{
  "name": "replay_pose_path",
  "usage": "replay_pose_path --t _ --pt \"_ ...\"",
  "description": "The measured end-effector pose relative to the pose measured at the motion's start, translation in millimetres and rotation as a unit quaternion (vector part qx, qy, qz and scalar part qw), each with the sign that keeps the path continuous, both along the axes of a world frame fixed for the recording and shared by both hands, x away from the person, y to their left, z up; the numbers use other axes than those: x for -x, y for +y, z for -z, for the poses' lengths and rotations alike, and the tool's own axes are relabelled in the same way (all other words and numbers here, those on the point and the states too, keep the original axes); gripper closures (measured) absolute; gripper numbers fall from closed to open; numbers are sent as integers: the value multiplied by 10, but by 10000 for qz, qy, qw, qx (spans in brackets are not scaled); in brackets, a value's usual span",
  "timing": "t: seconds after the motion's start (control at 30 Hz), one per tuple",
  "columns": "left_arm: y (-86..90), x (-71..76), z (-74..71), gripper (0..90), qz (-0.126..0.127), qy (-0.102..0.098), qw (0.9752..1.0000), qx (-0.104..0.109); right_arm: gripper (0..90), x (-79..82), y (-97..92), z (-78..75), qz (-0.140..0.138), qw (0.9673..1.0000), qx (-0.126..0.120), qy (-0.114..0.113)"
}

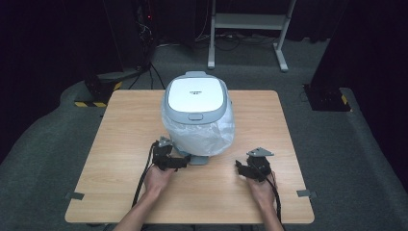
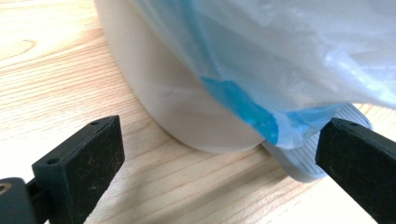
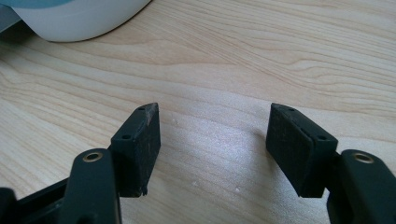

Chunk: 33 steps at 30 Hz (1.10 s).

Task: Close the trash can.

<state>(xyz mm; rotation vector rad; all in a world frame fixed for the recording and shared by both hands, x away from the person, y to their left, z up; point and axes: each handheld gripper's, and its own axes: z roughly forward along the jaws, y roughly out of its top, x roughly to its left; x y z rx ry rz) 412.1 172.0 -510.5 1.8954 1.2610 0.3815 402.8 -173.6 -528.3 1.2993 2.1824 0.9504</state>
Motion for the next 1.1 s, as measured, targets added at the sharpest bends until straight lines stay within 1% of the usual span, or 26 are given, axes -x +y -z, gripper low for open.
replay_pose_path --t 0.1,0.2,0.43,0.6,0.83,1.1 --pt "52 25 0 16 -49 33 10000 -44 345 0 1 0 -6 10000 1 2" --pt "123 50 -3 16 -119 21 9999 -66 344 0 1 0 -8 10000 1 2" --pt "277 90 3 17 -321 16 9995 -38 342 0 1 0 -11 10000 2 4" --pt "347 123 17 22 -391 16 9992 -70 340 1 2 0 -12 10000 1 5" --pt "436 149 70 27 -530 66 9985 -118 340 1 2 0 -12 10000 1 6" --pt "478 162 123 34 -616 99 9978 -223 339 2 2 0 -13 10000 0 9"
